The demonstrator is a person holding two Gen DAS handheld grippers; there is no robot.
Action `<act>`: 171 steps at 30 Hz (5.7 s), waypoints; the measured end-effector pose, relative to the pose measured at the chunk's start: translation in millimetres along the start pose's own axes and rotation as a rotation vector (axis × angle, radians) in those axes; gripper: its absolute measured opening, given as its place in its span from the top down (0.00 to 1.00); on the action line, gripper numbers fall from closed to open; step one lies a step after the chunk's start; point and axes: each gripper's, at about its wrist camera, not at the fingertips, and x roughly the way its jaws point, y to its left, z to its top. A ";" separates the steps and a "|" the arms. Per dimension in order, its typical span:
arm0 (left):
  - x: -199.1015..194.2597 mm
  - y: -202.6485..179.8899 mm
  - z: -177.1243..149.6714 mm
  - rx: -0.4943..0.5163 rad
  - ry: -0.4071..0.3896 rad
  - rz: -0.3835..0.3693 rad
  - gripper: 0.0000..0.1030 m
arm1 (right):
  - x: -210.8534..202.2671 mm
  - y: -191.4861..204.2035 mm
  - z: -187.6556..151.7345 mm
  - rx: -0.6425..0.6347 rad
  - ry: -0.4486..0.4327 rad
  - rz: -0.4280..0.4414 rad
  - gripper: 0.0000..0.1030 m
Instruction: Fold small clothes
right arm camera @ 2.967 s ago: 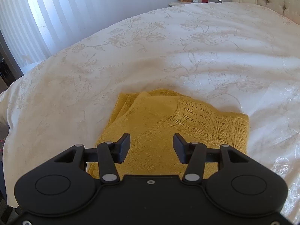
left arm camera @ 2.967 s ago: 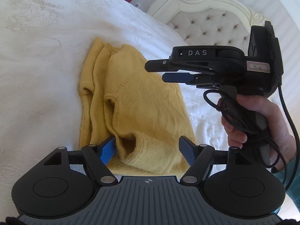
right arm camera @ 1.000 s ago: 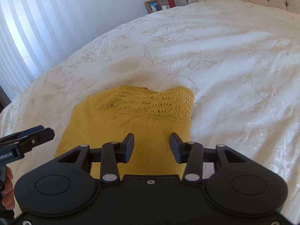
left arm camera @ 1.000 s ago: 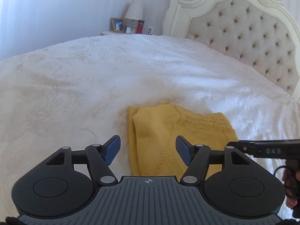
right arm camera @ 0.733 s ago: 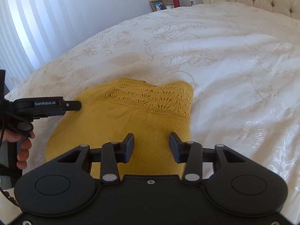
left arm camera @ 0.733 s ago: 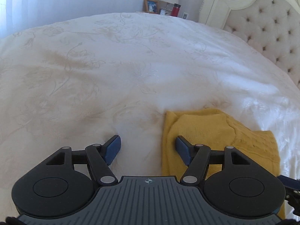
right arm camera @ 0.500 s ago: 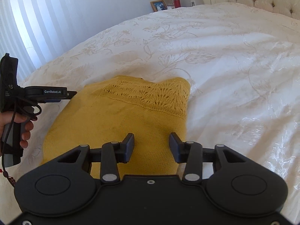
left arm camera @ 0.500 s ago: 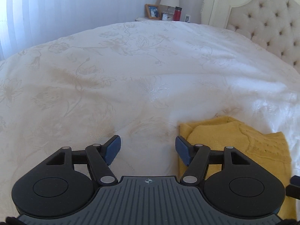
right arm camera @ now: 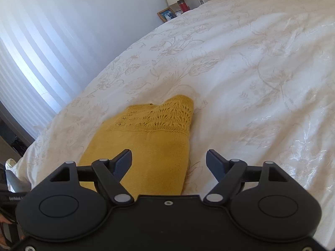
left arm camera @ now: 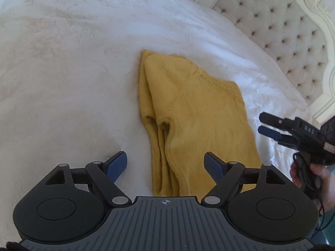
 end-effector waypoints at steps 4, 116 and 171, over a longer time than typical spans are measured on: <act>7.5 -9.8 -7.0 0.055 -0.038 0.013 0.17 | 14.0 -1.3 0.7 0.013 0.033 0.023 0.16; -26.5 -26.9 -96.6 0.096 -0.131 -0.039 0.86 | -56.3 34.6 -109.3 -0.249 0.168 -0.051 0.86; -75.4 -84.7 -147.8 0.317 -0.027 0.110 0.30 | -178.1 15.7 -159.8 -0.120 -0.057 -0.273 0.34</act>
